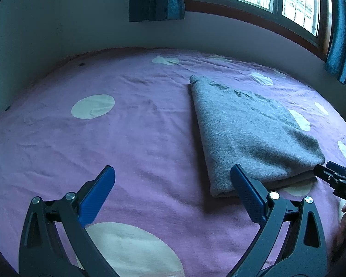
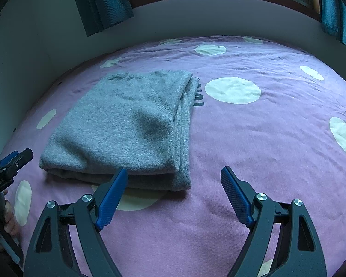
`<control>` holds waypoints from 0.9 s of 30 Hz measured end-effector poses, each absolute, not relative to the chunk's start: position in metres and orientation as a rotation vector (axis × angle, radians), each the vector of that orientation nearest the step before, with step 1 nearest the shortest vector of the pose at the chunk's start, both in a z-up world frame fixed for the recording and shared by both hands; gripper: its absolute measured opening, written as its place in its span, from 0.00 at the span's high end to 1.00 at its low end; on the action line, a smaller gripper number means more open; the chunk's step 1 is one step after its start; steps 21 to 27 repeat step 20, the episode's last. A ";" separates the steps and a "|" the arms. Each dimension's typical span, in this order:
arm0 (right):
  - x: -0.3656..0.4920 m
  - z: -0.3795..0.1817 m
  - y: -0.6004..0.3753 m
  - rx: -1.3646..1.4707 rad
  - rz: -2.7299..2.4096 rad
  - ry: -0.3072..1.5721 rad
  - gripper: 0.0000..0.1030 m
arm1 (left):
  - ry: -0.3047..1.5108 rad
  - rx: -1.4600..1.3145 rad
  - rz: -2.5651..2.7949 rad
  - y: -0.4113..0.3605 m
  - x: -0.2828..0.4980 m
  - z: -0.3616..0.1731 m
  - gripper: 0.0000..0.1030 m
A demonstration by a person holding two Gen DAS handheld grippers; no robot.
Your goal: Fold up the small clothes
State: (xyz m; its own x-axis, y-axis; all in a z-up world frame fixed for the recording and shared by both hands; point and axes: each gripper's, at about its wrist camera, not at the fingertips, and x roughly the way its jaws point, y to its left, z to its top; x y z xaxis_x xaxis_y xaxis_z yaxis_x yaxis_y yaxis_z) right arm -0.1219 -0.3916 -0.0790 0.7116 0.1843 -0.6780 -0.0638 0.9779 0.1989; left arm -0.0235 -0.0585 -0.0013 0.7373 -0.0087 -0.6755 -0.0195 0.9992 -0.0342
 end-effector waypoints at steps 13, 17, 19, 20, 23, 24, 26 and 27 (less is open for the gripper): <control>-0.122 -0.080 -0.393 0.164 0.142 0.767 0.21 | 0.703 0.002 0.007 -0.060 -0.027 0.003 0.03; -0.120 -0.077 -0.405 0.167 0.144 0.766 0.21 | 0.744 -0.016 0.037 -0.039 -0.013 0.004 0.03; -0.118 -0.074 -0.417 0.167 0.126 0.765 0.21 | 0.756 -0.046 0.091 -0.016 -0.005 0.002 0.03; -0.115 -0.073 -0.427 0.173 0.113 0.770 0.21 | 0.770 -0.060 0.131 -0.001 0.000 -0.001 0.03; -0.115 -0.073 -0.427 0.173 0.113 0.770 0.21 | 0.770 -0.060 0.131 -0.001 0.000 -0.001 0.03; -0.115 -0.073 -0.427 0.173 0.113 0.770 0.21 | 0.770 -0.060 0.131 -0.001 0.000 -0.001 0.03; -0.115 -0.073 -0.427 0.173 0.113 0.770 0.21 | 0.770 -0.060 0.131 -0.001 0.000 -0.001 0.03; -0.115 -0.073 -0.427 0.173 0.113 0.770 0.21 | 0.770 -0.060 0.131 -0.001 0.000 -0.001 0.03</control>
